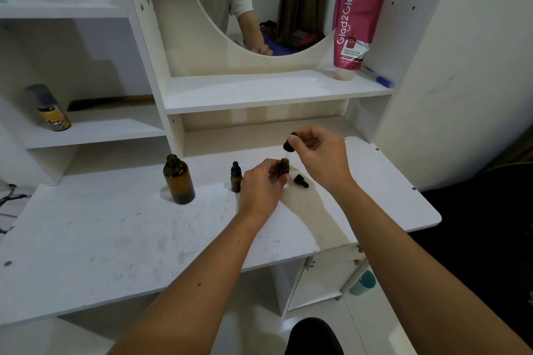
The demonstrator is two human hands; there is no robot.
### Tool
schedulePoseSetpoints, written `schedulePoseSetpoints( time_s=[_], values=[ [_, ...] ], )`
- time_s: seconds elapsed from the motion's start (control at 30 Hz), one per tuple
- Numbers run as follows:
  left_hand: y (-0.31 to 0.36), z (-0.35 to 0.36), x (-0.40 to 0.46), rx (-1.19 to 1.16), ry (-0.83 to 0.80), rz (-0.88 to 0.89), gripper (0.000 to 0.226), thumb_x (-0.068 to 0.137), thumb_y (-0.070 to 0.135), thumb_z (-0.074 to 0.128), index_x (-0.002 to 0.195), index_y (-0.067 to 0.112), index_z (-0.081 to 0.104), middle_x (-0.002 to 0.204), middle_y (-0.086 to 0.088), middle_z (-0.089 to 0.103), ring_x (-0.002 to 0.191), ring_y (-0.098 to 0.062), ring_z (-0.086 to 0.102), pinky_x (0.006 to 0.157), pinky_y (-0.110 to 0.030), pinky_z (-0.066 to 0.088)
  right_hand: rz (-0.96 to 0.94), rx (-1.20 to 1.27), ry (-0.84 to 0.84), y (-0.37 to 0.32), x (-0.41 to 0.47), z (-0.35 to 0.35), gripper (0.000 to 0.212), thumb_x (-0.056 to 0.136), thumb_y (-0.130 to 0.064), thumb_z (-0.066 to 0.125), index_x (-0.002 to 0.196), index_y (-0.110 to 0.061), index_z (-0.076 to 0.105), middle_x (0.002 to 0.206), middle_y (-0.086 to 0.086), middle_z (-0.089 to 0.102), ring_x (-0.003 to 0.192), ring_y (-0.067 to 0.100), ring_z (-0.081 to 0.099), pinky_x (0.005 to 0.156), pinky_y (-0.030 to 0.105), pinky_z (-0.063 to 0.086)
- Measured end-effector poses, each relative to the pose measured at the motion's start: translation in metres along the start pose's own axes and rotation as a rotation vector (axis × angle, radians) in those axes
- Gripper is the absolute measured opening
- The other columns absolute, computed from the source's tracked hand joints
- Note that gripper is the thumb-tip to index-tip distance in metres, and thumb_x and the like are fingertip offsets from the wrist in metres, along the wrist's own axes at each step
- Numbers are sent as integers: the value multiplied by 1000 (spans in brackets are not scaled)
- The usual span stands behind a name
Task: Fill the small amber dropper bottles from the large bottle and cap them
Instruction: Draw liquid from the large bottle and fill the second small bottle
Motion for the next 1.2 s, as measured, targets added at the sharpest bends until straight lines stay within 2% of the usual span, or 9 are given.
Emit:
schedulePoseSetpoints(
  time_s=[0.1,0.3,0.47,0.6,0.73,0.83,0.93,1.07,1.2],
  values=[
    [0,0,-1,-6,0,-2,30,93,28,77,121,20,71,108,8,77,103,-5,71,96,-21,54,24,-1,1,0,1,0,9,93,-25,75,91,-16,77,84,-6,80,84,8,75,82,24,59],
    [1,0,0,0,0,0,27,93,26,78,119,20,72,107,8,77,101,-5,71,96,-21,54,3,-78,9,-5,4,0,9,95,-23,74,90,-15,77,83,-8,79,78,4,72,72,8,52],
    [3,2,-2,38,-19,13,29,95,28,74,122,19,71,110,7,77,104,-8,71,98,-31,57,-32,-109,-35,-9,0,4,13,95,-27,74,101,-16,76,91,-7,79,87,3,73,80,12,54],
    [3,4,-7,78,-49,-5,47,97,34,72,139,17,61,128,1,71,120,-15,66,106,-33,53,-40,-74,16,-19,-6,-7,12,96,-24,75,102,-14,76,88,-12,76,80,-11,68,76,3,48],
    [-2,-4,-19,36,-41,-51,62,96,42,70,149,14,51,141,-2,65,130,-14,60,110,-33,49,-72,-44,38,-33,-8,-16,14,97,-23,73,106,-13,75,89,-12,78,85,-6,71,79,5,50],
    [-7,-10,-32,-37,-82,-72,60,95,42,72,147,20,53,140,5,65,128,-8,59,110,-31,49,-114,-54,62,-50,-10,-23,15,97,-24,74,107,-13,75,89,-14,77,84,-8,70,79,6,51],
    [-12,-24,-46,-80,-109,-83,54,95,40,73,144,25,57,136,11,66,123,0,60,105,-20,46,-142,-54,87,-66,-15,-27,14,97,-23,73,108,-15,74,87,-23,71,81,-15,66,78,3,49],
    [-20,-50,-65,-101,-125,-106,45,95,42,72,137,29,62,123,20,68,108,7,63,99,-18,48,-170,-3,75,-88,-24,-15,15,97,-24,73,108,-13,75,91,-16,75,86,-7,71,82,9,53],
    [-35,-89,-83,-131,-102,-131,37,94,41,73,129,32,68,118,21,72,106,1,68,97,-21,53,-205,62,31,-115,-33,14,15,97,-23,73,108,-13,76,94,-12,76,88,-3,71,82,10,53]
  ],
)
Point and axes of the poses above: each hand's wrist, its own x-axis towards the middle knuckle, its own z-axis out of the palm, y = z × x, the point moved 10 cm from there along x, towards the middle knuckle
